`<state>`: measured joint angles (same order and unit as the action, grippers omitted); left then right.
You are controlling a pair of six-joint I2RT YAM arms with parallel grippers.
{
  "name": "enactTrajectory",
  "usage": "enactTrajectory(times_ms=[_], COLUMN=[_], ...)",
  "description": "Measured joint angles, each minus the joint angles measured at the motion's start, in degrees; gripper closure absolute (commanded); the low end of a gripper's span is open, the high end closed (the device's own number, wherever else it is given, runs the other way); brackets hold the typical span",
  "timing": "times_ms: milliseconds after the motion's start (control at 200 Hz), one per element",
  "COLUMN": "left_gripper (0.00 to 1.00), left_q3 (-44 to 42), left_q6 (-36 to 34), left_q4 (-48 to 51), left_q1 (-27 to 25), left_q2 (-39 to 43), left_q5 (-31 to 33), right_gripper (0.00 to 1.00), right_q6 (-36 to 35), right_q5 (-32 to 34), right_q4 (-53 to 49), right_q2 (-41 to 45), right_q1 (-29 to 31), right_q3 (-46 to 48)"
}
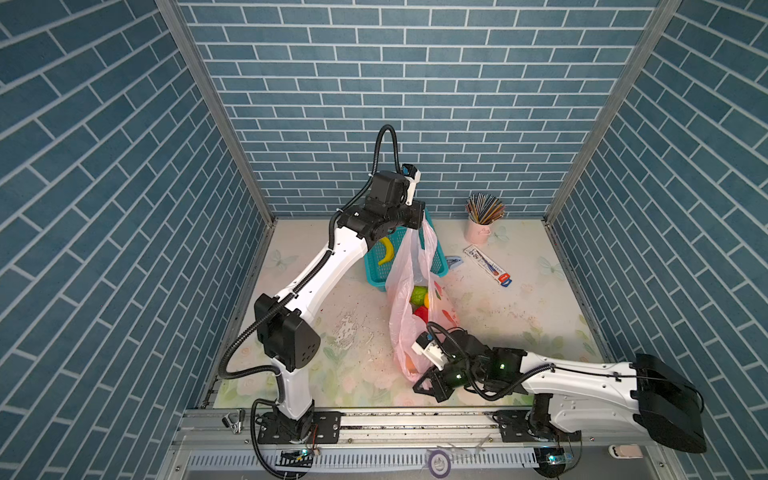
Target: Untie the knot of the plastic bag and take out the fruit
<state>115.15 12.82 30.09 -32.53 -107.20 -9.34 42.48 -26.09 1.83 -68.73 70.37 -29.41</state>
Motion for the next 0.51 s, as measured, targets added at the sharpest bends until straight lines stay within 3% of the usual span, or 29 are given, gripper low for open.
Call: enactTrajectory(times_ms=[110,215,285,470,505], left_gripper=[0.77,0.55,0.44,0.32,0.30], left_q3=[0.09,0.02,-1.20,-10.29,-12.22], left_q6=[-0.50,-0.79,-0.92,0.44,0.81], left_q4=[1.79,1.77,0.50,-3.80,-4.76], left_q1=[0.00,0.04,0.17,0.44,0.42], left_q2=[-0.20,-0.07,0.74,7.04,8.55], left_q5=[-0.04,0.00,-0.13,-0.98,-1.11], right_gripper=[0.95,0.69,0.59,0.31,0.21], right_q6=[0.17,-0.09,-0.50,-0.83,-0.98], right_q5=[0.50,1.55,2.99,11.04,12.98], right_q4=[0.63,-1.31,-3.72,-10.69,-11.76], right_q2=[-3.98,-4.92,-4.55,1.73,3.67], right_q1=[1.55,2.25,2.62,2.89,2.89], right_q3=[-1.11,-3.02,-4.70,-8.07,-8.59])
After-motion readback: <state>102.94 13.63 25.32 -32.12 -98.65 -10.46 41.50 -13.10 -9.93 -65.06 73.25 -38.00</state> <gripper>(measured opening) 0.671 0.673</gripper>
